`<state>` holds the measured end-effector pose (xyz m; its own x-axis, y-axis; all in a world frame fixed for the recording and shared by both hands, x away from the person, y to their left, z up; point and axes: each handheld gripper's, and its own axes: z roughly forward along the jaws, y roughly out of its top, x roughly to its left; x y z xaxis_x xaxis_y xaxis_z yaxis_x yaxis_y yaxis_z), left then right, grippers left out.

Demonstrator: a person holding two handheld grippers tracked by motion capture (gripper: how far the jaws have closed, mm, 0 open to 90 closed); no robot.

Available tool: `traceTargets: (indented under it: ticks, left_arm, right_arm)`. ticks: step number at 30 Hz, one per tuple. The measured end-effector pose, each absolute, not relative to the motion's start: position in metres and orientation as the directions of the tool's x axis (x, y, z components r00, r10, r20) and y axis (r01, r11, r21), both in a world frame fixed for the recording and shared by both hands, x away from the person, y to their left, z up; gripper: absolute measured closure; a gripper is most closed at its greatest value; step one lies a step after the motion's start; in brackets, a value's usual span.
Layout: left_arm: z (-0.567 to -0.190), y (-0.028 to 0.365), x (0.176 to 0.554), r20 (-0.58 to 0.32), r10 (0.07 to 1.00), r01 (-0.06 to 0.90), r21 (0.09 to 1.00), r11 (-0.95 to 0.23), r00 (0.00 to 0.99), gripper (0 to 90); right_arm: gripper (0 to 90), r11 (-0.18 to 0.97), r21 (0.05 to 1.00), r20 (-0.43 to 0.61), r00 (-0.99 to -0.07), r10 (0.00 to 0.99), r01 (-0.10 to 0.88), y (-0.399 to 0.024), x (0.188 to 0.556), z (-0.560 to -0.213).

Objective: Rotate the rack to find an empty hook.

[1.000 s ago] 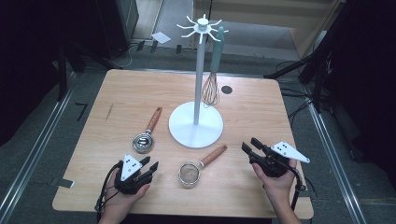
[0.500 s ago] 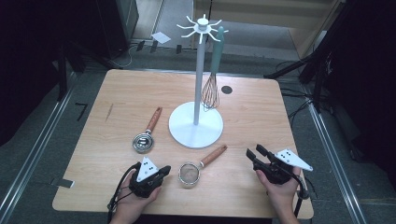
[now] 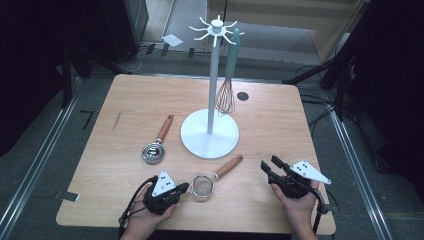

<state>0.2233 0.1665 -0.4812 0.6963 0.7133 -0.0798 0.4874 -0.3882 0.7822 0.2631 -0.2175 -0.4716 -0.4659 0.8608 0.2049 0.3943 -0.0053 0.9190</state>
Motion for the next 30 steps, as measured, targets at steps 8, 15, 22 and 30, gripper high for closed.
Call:
traceTargets:
  ticks: [8,15,22,30]
  left_arm:
    - [-0.484,0.159,0.226,-0.089,0.703,0.498,0.769,-0.402,0.705,89.0]
    - [-0.488,0.147,0.226,-0.074,0.685,0.488,0.757,-0.435,0.725,89.2]
    - [-0.488,0.138,0.226,-0.066,0.669,0.477,0.753,-0.453,0.74,89.5]
    - [-0.478,0.154,0.227,-0.158,0.662,0.505,0.778,-0.374,0.733,86.5]
  right_arm:
    - [50.9,-0.004,0.918,0.205,-0.467,0.86,0.397,-0.218,0.263,-0.471]
    - [50.8,-0.001,0.919,0.201,-0.467,0.861,0.394,-0.219,0.263,-0.471]
    - [50.8,-0.006,0.917,0.205,-0.459,0.864,0.399,-0.221,0.263,-0.471]
    - [50.8,-0.012,0.917,0.208,-0.454,0.866,0.399,-0.223,0.262,-0.47]
